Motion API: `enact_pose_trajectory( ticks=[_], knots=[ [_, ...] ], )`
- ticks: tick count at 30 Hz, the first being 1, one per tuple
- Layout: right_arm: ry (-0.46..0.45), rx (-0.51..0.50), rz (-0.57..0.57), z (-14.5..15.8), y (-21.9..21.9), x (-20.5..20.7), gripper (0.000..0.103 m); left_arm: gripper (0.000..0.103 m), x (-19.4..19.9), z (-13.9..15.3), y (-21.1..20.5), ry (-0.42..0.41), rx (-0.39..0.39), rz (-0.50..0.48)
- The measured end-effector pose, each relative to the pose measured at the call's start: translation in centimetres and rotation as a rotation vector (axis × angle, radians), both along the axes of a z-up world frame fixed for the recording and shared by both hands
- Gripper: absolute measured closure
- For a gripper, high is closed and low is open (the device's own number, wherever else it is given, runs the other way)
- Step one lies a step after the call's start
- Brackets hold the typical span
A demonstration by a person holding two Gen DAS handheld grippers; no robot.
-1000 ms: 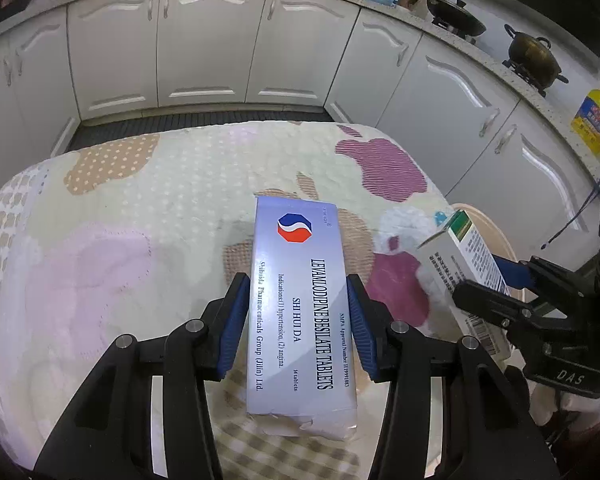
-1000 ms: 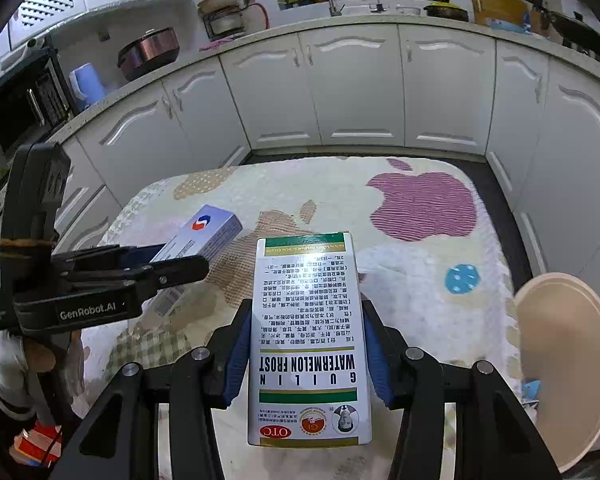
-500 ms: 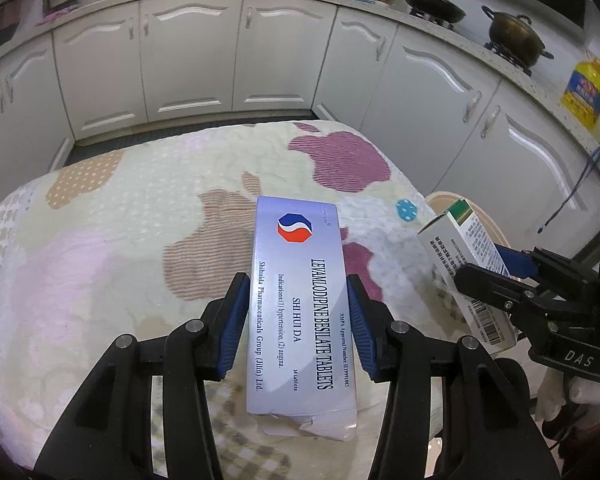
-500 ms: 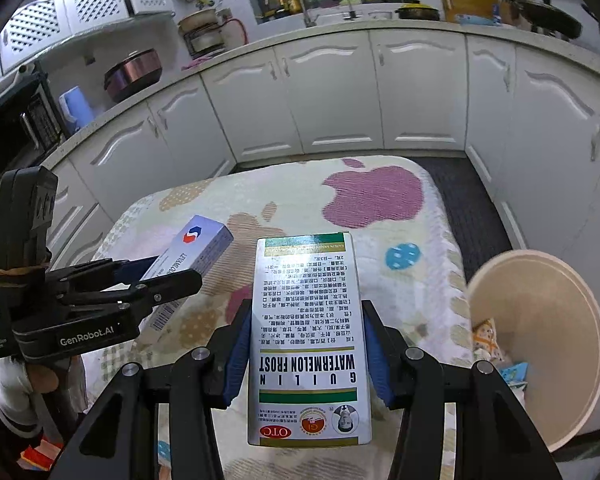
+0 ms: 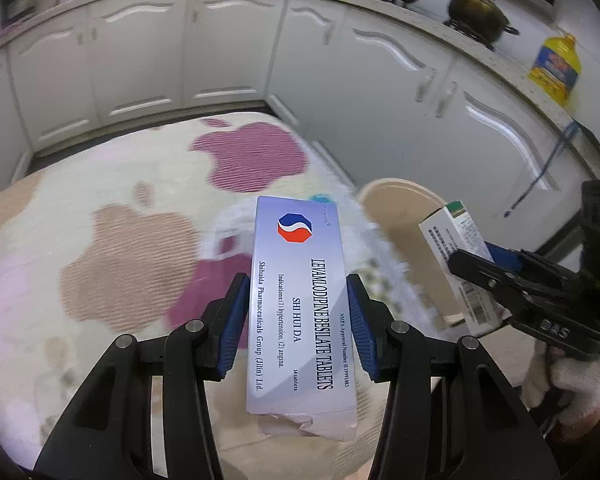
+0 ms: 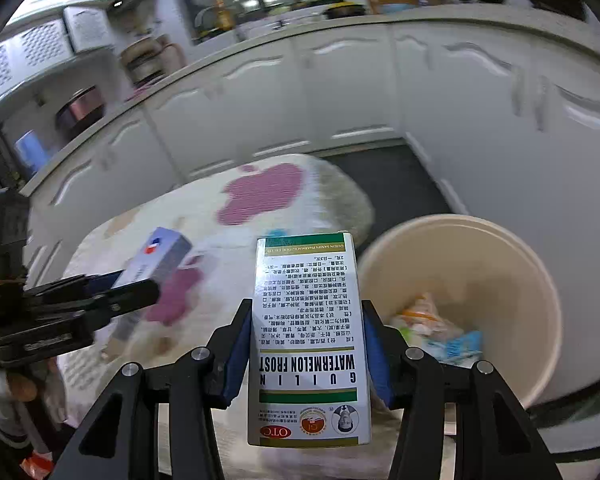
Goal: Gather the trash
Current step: 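Carry both medicine boxes over the beige bin and release them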
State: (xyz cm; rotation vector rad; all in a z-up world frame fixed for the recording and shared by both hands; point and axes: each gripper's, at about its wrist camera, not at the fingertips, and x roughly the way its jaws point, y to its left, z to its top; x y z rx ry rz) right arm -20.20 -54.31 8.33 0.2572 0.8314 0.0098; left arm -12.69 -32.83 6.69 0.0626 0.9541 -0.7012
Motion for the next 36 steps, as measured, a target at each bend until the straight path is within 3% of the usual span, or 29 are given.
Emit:
enact_pose_trajectory(
  ticks=[11, 17, 19, 22, 23, 25, 36],
  knots=[
    [0.066, 0.008, -0.186, -2.7, -8.2, -0.3, 0.054, 0.057, 1.5, -1.0, -10.6, 0.133, -0.071, -0.141],
    [0.084, 0.031, -0.248, -3.8, -11.3, 0.5, 0.053, 0.056, 2.4, -2.5, -15.9, 0.187, -0.070, -0.191],
    [0.085, 0.033, -0.270, -4.0, -12.1, 0.6, 0.047, 0.055, 2.9, -3.2, -17.1, 0.219, -0.096, -0.211],
    [0.076, 0.047, -0.291, -4.1, -12.8, 0.0, 0.041, 0.054, 3.5, -4.0, -17.6, 0.240, -0.112, -0.200],
    [0.075, 0.053, -0.290, -4.1, -12.9, -0.2, 0.041, 0.047, 3.7, -4.2, -17.4, 0.239, -0.113, -0.193],
    [0.082, 0.046, -0.293, -4.3, -12.9, -0.4, 0.040, 0.043, 3.9, -4.5, -17.2, 0.233, -0.098, -0.173],
    [0.047, 0.028, -0.273, -4.0, -9.6, -2.0, 0.040, 0.043, 2.8, -2.5, -14.3, 0.092, -0.024, -0.087]
  ],
)
